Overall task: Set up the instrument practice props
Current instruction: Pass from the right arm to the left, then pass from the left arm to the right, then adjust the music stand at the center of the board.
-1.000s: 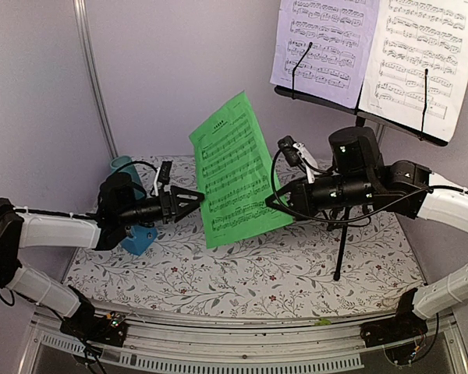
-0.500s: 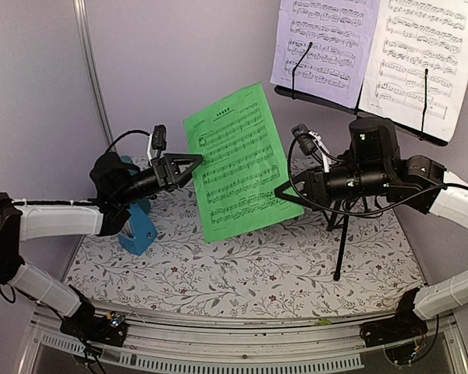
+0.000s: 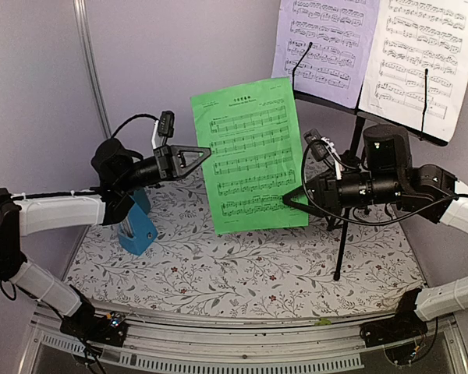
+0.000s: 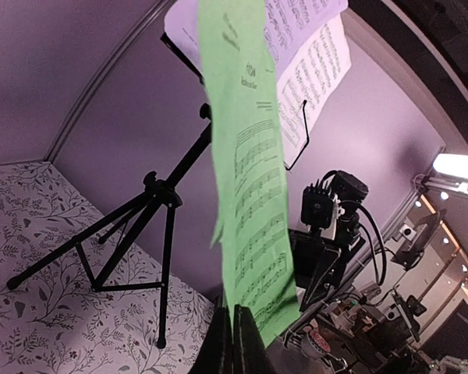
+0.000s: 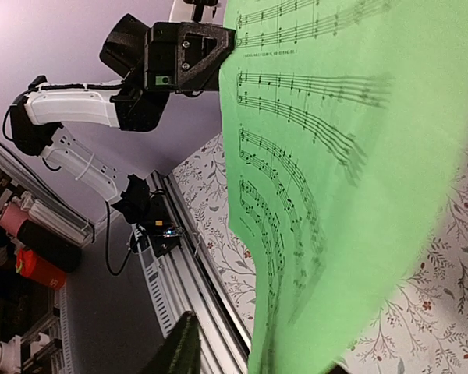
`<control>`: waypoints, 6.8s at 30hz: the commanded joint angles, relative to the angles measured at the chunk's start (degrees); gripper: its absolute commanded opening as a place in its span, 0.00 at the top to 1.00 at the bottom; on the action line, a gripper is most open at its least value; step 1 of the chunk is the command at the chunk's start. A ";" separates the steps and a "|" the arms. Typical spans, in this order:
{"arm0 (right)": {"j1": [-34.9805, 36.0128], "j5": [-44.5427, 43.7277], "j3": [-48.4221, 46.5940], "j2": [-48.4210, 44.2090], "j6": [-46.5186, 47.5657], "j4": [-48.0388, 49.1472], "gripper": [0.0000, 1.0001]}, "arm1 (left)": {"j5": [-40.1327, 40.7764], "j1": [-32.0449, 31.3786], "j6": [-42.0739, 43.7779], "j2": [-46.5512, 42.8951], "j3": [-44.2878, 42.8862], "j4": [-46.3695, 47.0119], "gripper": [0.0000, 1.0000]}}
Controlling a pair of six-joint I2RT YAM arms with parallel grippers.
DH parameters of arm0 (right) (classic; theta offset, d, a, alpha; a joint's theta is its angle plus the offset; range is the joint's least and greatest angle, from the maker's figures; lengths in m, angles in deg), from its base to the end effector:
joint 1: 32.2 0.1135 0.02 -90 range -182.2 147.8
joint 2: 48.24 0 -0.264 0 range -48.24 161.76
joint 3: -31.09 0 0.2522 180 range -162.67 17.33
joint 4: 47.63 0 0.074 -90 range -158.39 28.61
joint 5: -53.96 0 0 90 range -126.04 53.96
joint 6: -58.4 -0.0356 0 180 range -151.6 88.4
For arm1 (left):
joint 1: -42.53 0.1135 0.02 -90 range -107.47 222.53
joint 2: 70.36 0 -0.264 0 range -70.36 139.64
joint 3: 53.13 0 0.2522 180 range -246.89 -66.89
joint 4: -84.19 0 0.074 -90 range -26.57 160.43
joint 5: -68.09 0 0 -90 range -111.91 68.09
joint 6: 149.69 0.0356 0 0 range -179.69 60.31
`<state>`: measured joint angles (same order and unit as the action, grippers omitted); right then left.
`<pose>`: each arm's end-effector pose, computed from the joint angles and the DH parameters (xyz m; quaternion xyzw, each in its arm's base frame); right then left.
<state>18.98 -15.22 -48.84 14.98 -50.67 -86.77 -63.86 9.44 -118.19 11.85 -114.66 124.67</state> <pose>0.1417 0.1963 0.3808 -0.3226 0.7578 0.4375 0.3609 0.2507 -0.1918 0.3200 0.1676 0.5882 -0.6911 0.3851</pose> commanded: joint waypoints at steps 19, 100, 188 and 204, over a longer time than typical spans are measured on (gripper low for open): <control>-10.03 6.44 -5.85 1.38 7.23 11.93 0.12 | -19.45 -1.89 27.52 -8.64 -15.02 -32.10 1.00; -10.20 10.94 -10.69 0.52 -0.90 17.45 1.00 | -1.79 -3.55 33.13 -10.12 -23.65 -45.93 0.86; -10.20 -8.96 -36.76 -5.73 10.25 1.18 1.00 | 40.93 -31.43 36.72 39.48 -39.85 -29.69 0.39; -10.23 -7.63 -32.97 -6.34 8.17 1.96 1.00 | 51.83 -35.66 29.57 49.72 -47.11 -30.48 0.39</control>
<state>8.99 -23.46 -82.30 9.19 -41.51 -85.79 -13.85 -29.24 -88.47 62.32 -161.56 93.87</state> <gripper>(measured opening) 0.007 0.614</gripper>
